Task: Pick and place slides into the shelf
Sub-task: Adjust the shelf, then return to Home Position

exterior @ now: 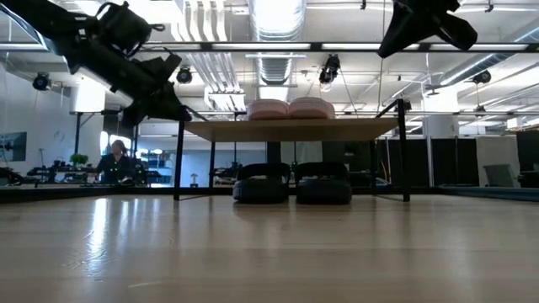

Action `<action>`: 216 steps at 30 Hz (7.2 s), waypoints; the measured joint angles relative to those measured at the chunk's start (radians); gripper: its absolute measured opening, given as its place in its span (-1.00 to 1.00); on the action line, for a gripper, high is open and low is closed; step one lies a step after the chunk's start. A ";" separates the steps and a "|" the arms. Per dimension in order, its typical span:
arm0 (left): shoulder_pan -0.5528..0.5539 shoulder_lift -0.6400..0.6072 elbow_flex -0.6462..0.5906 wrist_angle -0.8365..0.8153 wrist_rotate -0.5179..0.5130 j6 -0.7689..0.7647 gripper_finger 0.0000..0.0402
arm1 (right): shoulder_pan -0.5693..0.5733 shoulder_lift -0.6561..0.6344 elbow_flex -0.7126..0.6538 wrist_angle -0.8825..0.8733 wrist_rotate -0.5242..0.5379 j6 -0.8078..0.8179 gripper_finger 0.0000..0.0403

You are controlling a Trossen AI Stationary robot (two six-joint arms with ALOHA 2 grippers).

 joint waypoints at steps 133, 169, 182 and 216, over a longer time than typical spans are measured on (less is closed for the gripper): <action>-0.063 -0.291 -0.004 -0.371 0.054 0.043 -1.00 | -0.423 -0.277 -0.298 0.049 -0.433 -0.104 -0.96; -0.343 -0.752 -0.180 0.018 0.151 -0.192 -1.00 | 0.063 -0.551 -0.518 0.807 -0.269 -0.395 -0.96; -0.342 -0.885 -0.147 -0.266 0.145 -0.056 -1.00 | -0.007 -0.951 -0.786 0.812 -0.268 -0.371 -0.96; -0.342 -0.871 -0.477 0.015 0.136 -0.060 -1.00 | -0.009 -1.192 -1.070 0.984 -0.320 -0.432 -0.96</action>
